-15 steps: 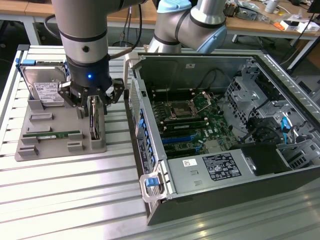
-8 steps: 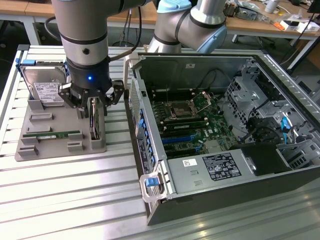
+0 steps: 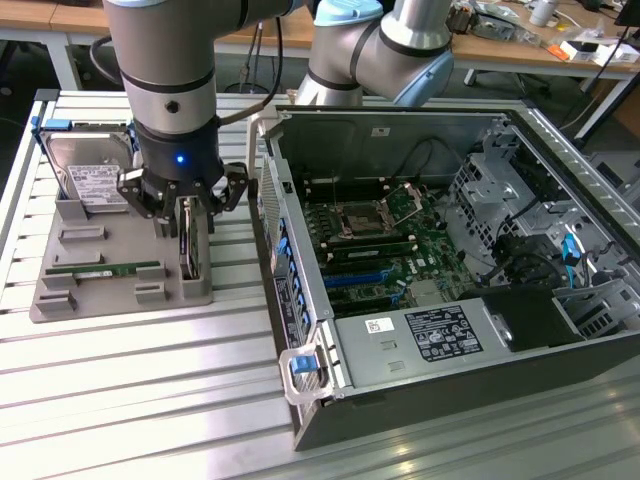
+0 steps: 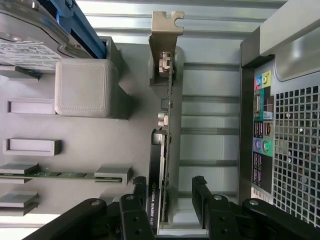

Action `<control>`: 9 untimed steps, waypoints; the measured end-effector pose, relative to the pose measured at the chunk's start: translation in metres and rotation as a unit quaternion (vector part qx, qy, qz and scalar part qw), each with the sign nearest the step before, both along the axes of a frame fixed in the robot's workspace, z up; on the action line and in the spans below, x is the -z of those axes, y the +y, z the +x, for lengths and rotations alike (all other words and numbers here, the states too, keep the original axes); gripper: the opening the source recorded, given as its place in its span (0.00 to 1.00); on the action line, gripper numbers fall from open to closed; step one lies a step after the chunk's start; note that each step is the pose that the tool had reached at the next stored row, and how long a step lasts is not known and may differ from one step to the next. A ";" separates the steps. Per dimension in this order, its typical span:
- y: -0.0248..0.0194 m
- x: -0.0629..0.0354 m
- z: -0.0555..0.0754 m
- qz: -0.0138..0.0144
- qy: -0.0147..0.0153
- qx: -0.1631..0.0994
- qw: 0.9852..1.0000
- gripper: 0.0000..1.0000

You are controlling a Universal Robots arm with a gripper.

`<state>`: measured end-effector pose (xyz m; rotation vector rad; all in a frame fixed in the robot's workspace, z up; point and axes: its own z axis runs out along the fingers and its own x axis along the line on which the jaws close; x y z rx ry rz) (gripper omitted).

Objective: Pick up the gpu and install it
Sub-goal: 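Pick up the gpu and move the gpu toward the slot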

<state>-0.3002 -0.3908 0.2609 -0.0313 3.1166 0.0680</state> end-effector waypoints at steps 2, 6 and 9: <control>0.0000 0.0010 0.000 0.000 0.000 0.000 1.000 0.50; -0.0001 0.0028 0.000 0.000 0.000 0.000 1.000 0.50; -0.0002 0.0038 0.000 0.000 0.000 0.000 1.000 0.50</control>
